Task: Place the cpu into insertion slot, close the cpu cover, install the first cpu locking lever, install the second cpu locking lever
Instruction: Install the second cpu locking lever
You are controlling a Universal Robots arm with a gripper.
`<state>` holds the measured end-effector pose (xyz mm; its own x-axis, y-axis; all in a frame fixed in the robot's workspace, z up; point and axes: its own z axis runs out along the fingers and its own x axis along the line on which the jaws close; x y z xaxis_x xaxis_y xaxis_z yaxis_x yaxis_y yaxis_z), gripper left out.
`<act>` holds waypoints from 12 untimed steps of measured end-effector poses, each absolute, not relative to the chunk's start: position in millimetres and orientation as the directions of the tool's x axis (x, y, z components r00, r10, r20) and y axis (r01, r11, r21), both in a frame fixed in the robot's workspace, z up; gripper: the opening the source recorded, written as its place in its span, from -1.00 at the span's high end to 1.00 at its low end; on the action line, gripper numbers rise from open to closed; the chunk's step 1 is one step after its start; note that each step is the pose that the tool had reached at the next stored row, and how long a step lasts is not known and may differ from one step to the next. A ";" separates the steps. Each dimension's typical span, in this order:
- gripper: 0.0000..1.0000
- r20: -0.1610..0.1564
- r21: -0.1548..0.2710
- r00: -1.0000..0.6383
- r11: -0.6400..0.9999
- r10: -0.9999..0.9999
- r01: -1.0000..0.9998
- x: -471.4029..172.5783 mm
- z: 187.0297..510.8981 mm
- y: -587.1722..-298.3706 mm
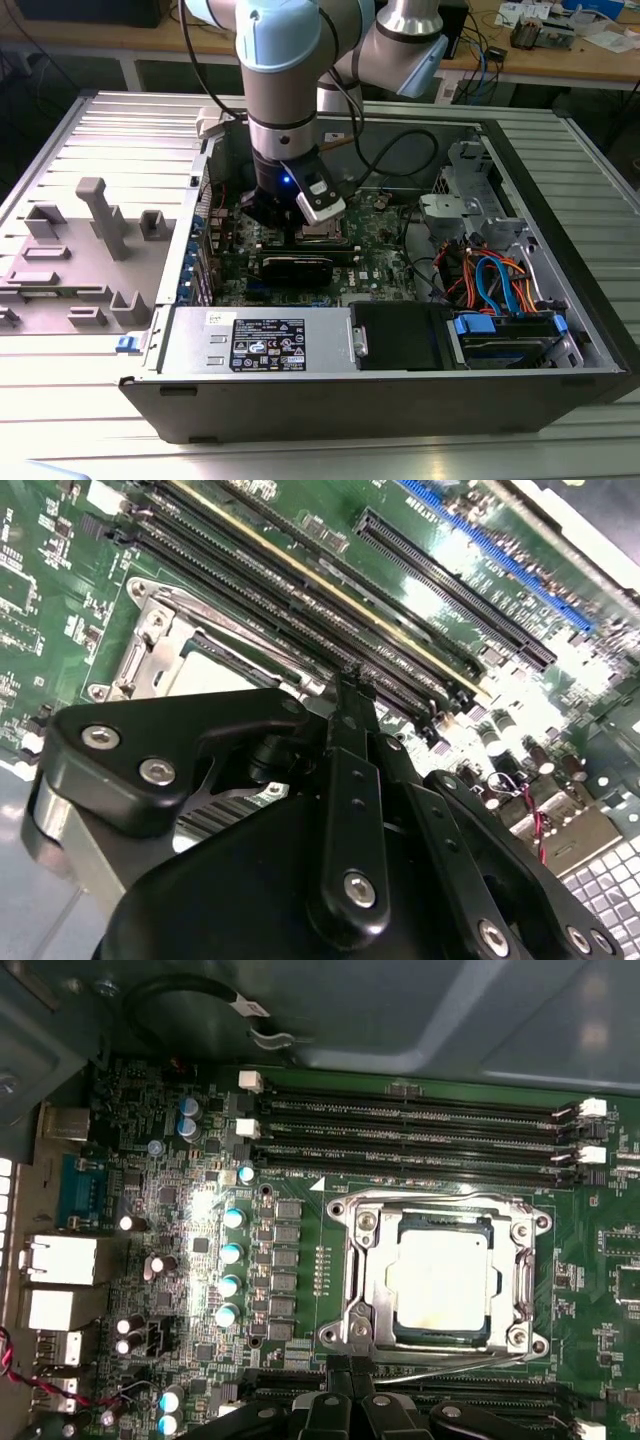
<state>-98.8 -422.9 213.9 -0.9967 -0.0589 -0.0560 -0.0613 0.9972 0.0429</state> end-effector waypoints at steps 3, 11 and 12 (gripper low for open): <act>0.79 -0.058 0.065 -0.997 0.996 -0.058 -0.061 -99.5 212.6 -422.8; 0.79 -0.062 0.093 -0.996 0.994 -0.056 -0.062 -103.5 208.6 -422.6; 0.79 -0.063 0.096 -0.996 0.993 -0.056 -0.062 -103.8 208.2 -422.6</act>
<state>-103.8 -422.6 208.2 -0.9965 -0.0558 -0.0628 -0.0616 0.9935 0.0958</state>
